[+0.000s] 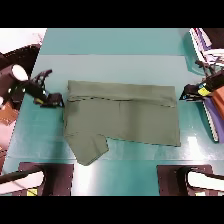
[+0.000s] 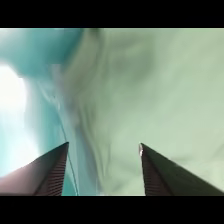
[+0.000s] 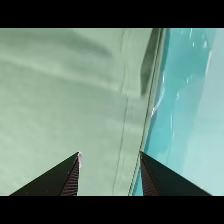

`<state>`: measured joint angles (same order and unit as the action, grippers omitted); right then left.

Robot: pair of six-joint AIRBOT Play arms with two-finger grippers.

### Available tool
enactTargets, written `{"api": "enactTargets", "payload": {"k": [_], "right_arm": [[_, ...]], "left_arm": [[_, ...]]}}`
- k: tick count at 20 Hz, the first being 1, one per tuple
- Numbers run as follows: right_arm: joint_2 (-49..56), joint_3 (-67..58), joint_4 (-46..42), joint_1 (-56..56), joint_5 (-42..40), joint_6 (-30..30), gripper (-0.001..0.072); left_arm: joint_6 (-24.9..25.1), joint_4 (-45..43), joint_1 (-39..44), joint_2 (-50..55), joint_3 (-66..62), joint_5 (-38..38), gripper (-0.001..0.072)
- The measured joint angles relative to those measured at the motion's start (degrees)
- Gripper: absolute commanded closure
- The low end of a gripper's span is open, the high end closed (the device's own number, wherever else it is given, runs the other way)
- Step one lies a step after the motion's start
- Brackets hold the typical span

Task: Fold the shirts.

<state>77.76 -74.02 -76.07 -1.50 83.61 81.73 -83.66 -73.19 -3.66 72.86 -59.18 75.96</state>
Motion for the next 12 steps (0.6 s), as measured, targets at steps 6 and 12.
{"api": "enactTargets", "payload": {"k": [6, 12], "right_arm": [[-9.7, 8.8, 0.0, -0.4, -4.9, 0.0, 0.0281], [-13.0, 11.5, 0.1, -0.4, -6.1, -0.1, 0.0281]], "left_arm": [[-2.7, 4.2, 0.0, -14.6, 22.7, -0.3, 0.0180], [-1.7, 14.4, 0.0, -18.1, 33.6, -4.6, 0.0236]]}}
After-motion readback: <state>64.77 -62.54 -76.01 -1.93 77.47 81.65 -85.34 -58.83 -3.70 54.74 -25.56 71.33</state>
